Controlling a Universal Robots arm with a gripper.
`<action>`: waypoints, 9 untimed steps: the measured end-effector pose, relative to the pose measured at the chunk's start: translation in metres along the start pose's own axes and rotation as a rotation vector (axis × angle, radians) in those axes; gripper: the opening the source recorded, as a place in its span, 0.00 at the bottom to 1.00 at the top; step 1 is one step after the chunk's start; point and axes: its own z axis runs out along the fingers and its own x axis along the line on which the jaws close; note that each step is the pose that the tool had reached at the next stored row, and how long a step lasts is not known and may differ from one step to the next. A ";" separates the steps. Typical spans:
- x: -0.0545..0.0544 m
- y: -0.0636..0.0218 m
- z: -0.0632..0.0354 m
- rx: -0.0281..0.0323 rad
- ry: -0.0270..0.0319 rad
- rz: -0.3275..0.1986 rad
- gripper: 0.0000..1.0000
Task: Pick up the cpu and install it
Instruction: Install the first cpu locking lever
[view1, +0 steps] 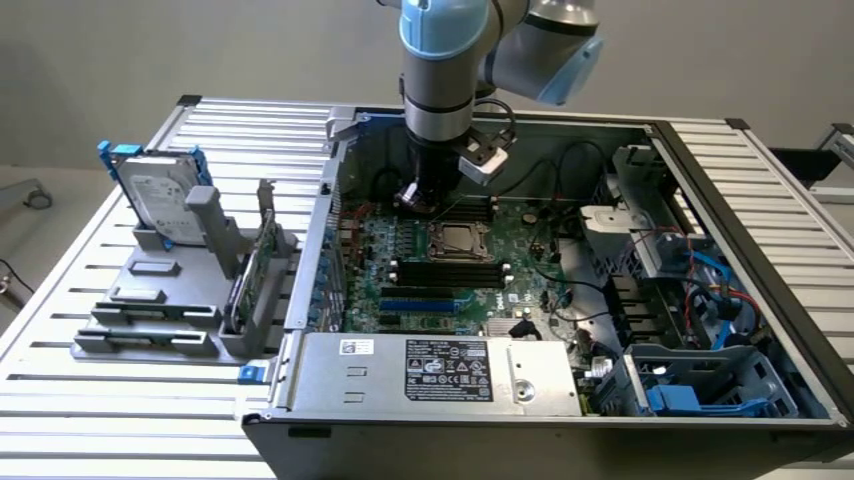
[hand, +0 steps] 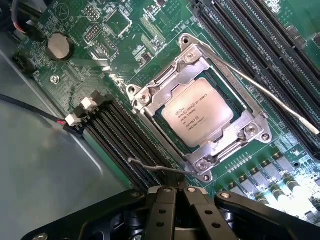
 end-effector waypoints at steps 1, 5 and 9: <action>0.000 0.0000 0.0000 0.0000 -0.0001 0.000 0.11; 0.000 0.0000 0.0000 0.0000 -0.0001 0.000 0.11; 0.000 0.0000 0.0000 0.0000 -0.0001 0.000 0.11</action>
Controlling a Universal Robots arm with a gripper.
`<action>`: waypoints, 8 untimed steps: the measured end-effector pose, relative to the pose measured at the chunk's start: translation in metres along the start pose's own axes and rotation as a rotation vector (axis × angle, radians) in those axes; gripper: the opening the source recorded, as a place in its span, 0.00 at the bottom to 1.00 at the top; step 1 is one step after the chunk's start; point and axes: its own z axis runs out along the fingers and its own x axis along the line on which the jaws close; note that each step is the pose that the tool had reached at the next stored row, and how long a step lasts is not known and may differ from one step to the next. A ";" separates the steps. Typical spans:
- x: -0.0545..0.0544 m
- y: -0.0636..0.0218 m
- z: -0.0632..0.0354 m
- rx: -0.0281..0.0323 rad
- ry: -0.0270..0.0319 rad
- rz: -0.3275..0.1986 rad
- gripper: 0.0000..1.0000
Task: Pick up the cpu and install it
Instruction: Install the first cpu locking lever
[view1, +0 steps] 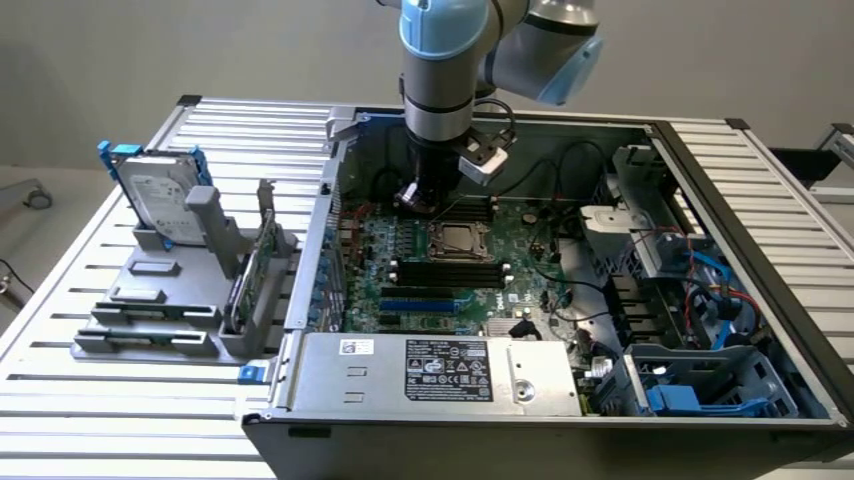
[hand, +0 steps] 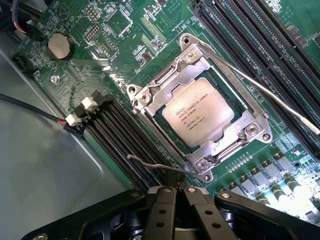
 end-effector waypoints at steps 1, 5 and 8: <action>0.000 0.0000 0.0000 0.0000 0.0000 0.000 0.11; 0.000 0.0000 0.0000 0.0000 0.0000 0.000 0.11; 0.000 0.0000 0.0000 0.0000 0.0000 0.000 0.11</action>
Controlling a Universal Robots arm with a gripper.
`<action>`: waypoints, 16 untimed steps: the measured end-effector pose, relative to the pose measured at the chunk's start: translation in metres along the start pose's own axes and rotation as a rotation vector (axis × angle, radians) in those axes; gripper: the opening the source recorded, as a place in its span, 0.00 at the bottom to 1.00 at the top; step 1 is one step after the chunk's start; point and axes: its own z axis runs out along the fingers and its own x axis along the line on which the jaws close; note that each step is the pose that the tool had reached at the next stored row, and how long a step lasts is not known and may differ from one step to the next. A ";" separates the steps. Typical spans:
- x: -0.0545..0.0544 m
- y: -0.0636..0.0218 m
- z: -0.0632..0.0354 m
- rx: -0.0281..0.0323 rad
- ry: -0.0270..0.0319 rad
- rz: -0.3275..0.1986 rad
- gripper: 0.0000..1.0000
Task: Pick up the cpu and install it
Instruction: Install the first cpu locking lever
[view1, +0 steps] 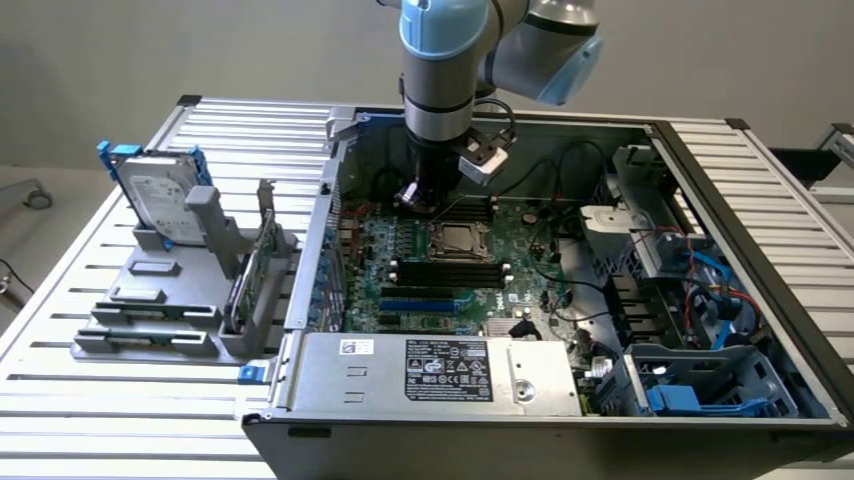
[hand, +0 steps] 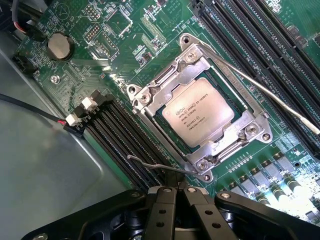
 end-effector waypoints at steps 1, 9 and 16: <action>0.000 0.0000 0.0000 0.0000 0.0000 0.000 0.11; 0.000 0.0000 0.0000 0.0000 0.0000 0.000 0.11; 0.000 0.0000 0.0000 0.0000 0.0000 0.000 0.11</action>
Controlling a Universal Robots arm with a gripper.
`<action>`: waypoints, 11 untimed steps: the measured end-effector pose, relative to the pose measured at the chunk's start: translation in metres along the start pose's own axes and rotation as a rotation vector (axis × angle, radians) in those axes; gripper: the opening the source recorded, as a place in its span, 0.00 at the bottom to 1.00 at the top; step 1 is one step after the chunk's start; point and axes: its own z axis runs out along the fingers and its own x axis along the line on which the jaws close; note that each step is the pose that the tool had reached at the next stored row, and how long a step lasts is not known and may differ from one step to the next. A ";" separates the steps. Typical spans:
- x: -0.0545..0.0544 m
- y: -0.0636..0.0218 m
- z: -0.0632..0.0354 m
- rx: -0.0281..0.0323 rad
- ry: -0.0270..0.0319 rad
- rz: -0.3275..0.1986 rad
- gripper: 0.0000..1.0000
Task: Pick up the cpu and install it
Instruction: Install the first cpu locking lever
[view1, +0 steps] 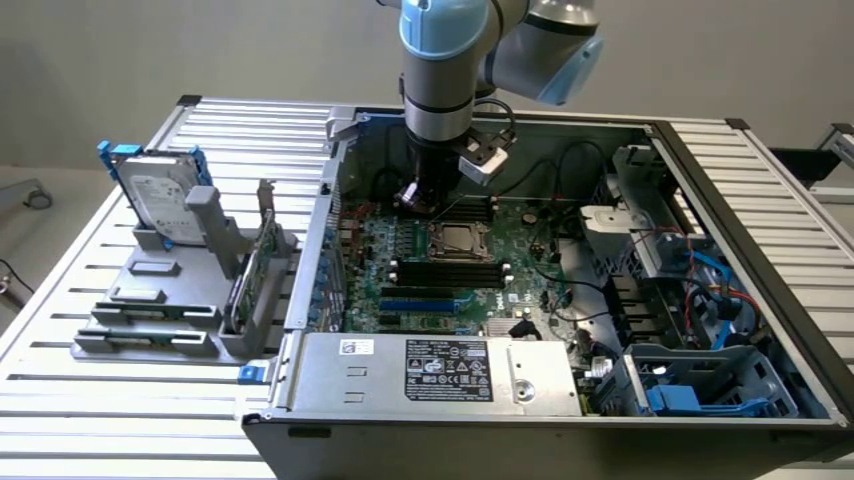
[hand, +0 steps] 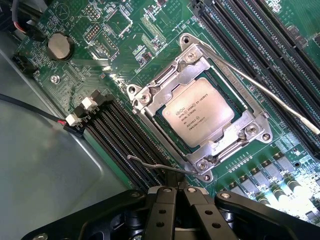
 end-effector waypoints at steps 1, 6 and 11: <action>0.000 0.0000 0.0000 0.0000 0.0000 0.000 0.11; 0.000 0.0000 0.0000 0.0000 0.0000 0.000 0.11; 0.000 0.0000 0.0000 0.0000 0.0000 0.000 0.11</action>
